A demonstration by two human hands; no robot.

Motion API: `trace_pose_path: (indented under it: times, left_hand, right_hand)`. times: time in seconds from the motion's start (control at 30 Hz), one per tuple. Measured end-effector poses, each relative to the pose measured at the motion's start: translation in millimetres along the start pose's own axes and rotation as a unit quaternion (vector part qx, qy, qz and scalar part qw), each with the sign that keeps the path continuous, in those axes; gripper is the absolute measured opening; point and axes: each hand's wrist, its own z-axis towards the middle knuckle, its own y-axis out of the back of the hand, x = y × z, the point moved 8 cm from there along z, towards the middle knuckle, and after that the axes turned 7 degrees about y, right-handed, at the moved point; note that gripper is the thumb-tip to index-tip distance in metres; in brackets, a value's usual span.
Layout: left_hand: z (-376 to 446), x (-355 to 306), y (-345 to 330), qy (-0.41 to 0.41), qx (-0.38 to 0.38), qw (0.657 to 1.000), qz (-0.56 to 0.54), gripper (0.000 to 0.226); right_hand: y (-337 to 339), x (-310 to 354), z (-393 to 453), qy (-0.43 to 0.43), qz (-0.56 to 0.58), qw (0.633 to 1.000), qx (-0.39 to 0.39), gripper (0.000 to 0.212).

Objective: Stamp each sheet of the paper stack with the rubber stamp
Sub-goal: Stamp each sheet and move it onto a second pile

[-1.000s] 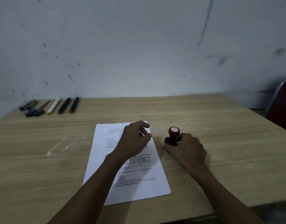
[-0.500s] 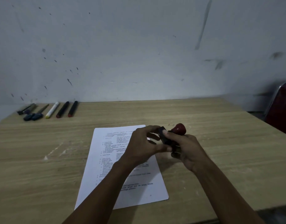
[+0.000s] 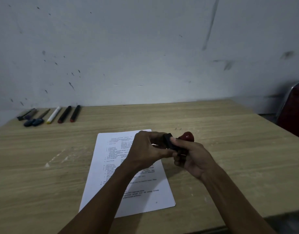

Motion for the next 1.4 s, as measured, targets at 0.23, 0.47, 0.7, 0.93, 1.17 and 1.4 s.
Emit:
trace_pose_path:
  times: [0.23,0.47,0.7,0.93,1.17,1.4]
  left_hand:
    - [-0.5,7.8,-2.9,0.023,0.015,0.999,-0.037,0.049]
    - [-0.5,33.6,-7.5,0.097,-0.036,0.992,-0.07,0.065]
    - [6.8,40.6,-25.9,0.112,-0.052,0.989,0.08,0.06]
    - [20.7,39.9,-54.0,0.084,-0.017,0.972,0.218,0.066]
    - [25.6,49.6,-48.2,0.078,-0.037,0.933,0.349,0.052]
    - [24.8,32.9,-45.5,0.046,-0.012,0.962,0.269,0.09]
  right_hand:
    - [6.2,1.1,-2.9,-0.021,0.048,0.999,0.01,0.031]
    - [31.2,24.8,-3.4,0.079,-0.058,0.99,-0.103,0.034]
    - [61.5,31.7,-8.0,0.123,-0.147,0.964,-0.185,0.027]
    - [74.3,31.7,-11.7,0.126,-0.133,0.964,-0.195,0.027]
    - [74.0,27.5,-10.9,0.119,-0.116,0.972,-0.169,0.031]
    - [61.4,30.8,-13.7,0.126,-0.145,0.97,-0.151,0.031]
